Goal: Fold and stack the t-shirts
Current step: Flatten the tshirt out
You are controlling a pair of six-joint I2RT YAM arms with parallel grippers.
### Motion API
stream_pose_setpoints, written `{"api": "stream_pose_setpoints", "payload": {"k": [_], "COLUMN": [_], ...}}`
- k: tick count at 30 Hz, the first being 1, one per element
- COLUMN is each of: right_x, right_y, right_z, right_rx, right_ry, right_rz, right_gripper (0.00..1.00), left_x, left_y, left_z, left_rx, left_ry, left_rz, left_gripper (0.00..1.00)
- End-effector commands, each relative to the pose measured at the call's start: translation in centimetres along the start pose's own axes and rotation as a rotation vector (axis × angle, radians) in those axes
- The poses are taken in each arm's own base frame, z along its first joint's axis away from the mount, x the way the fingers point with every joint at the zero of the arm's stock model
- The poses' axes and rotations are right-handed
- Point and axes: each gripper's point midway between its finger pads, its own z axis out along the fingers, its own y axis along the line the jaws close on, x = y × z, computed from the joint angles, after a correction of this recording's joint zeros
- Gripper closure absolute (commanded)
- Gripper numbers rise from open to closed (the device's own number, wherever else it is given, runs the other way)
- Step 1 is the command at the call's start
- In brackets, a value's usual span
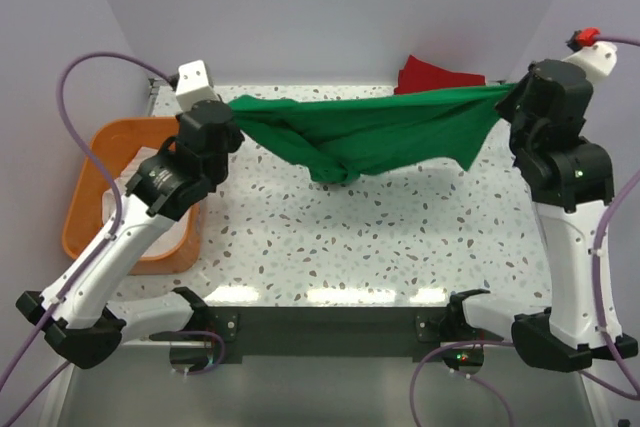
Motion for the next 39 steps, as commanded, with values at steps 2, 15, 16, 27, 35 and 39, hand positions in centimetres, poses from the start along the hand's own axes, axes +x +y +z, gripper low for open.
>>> {"api": "stream_pose_setpoints", "payload": {"k": [2, 15, 16, 27, 35, 39], "right_x": [-5.6, -11.9, -11.8, -7.1, -7.3, -6.5], "right_y": [-2.9, -5.7, -5.4, -0.6, -0.9, -1.8], "right_z": [-3.5, -9.9, -9.6, -0.6, -2.1, -4.0], "right_rx": [0.068, 0.056, 0.052, 0.071, 0.025, -0.016], "right_ry": [-0.136, -0.316, -0.311, -0.172, -0.179, -0.165], "right_rz": [-0.039, 0.033, 0.029, -0.109, -0.087, -0.07], "right_gripper": [1.0, 1.0, 1.0, 1.0, 1.0, 1.0], "left_x": [-9.2, -22.3, -22.2, -21.5, -21.5, -20.5], "left_y": [1.5, 2.8, 2.4, -1.8, -0.5, 1.3], "left_z": [-1.9, -8.7, -8.3, 1.3, 0.0, -2.9], "left_rx": [-0.091, -0.022, -0.021, -0.099, -0.048, 0.008], "left_ry": [-0.226, -0.514, -0.512, -0.458, -0.445, -0.451], "left_rz": [0.029, -0.077, -0.066, 0.022, -0.034, -0.074], "left_gripper": [1.0, 1.0, 1.0, 1.0, 1.0, 1.0]}}
